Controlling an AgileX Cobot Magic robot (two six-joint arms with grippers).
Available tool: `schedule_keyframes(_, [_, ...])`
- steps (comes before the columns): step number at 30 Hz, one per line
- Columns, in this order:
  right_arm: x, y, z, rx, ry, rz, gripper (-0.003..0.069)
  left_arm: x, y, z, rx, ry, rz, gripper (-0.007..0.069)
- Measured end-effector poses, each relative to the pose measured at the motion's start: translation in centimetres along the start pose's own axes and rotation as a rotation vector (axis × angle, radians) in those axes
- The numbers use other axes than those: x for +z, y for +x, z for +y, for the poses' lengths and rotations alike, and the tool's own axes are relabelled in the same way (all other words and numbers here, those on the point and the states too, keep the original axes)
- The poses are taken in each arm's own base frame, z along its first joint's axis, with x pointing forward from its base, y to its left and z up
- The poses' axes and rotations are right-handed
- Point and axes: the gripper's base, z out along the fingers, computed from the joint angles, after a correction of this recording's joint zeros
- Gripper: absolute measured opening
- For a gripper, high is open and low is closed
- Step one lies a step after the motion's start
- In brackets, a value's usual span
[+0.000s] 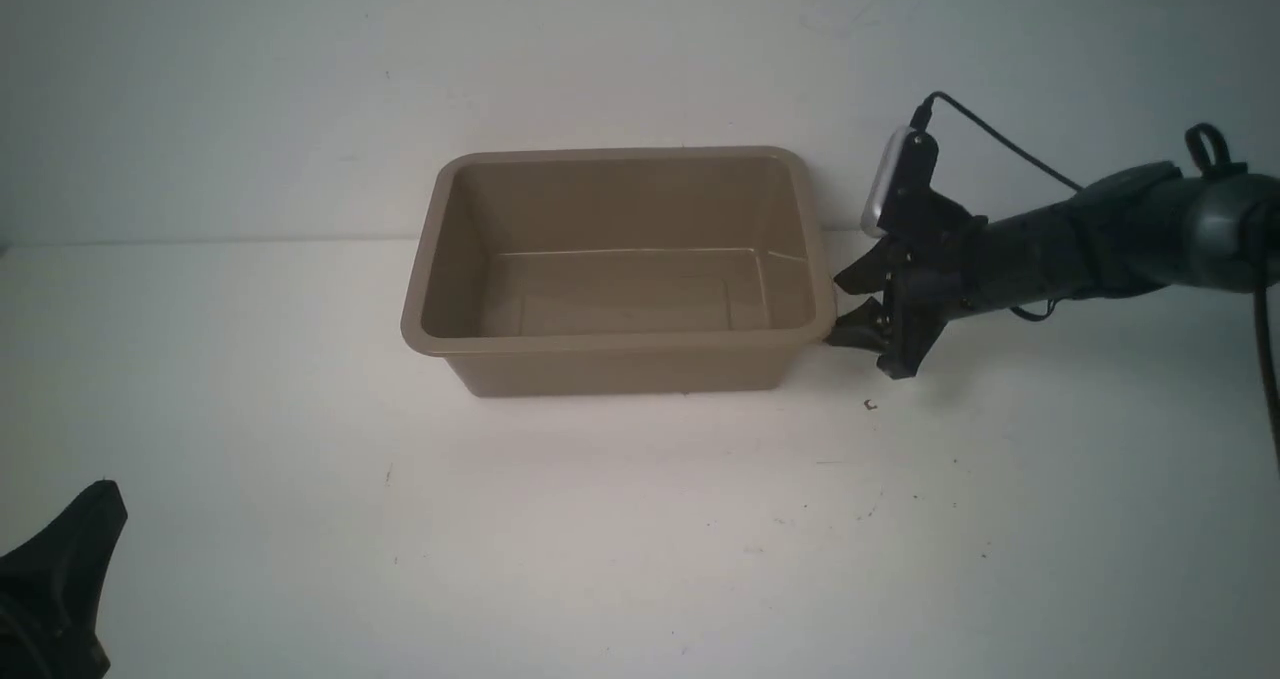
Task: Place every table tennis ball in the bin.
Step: Use the right arm to clamp the table tennis ball closest to it
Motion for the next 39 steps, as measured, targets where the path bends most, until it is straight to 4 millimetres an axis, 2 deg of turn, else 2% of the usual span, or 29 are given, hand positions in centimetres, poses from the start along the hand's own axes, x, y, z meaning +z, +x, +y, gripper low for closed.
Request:
schedule_keyframes(16, [0.1, -0.4, -0.5, 0.022, 0.050, -0.055, 0.0409, 0.0, 0.0, 0.0, 0.000, 0.000, 0.000, 0.0583])
schedule_keyframes(21, [0.9, 0.1, -0.2, 0.041, 0.042, -0.061, 0.0409, 0.0, 0.0, 0.0, 0.000, 0.000, 0.000, 0.0583])
schedule_keyframes(30, [2.6, -0.1, 0.9, 0.034, 0.024, -0.079, 0.0409, 0.0, 0.0, 0.0, 0.000, 0.000, 0.001, 0.0583])
schedule_keyframes(39, [2.9, 0.4, 0.5, 0.049, 0.092, -0.039, 0.0409, 0.0, 0.0, 0.0, 0.000, 0.000, 0.003, 0.0583])
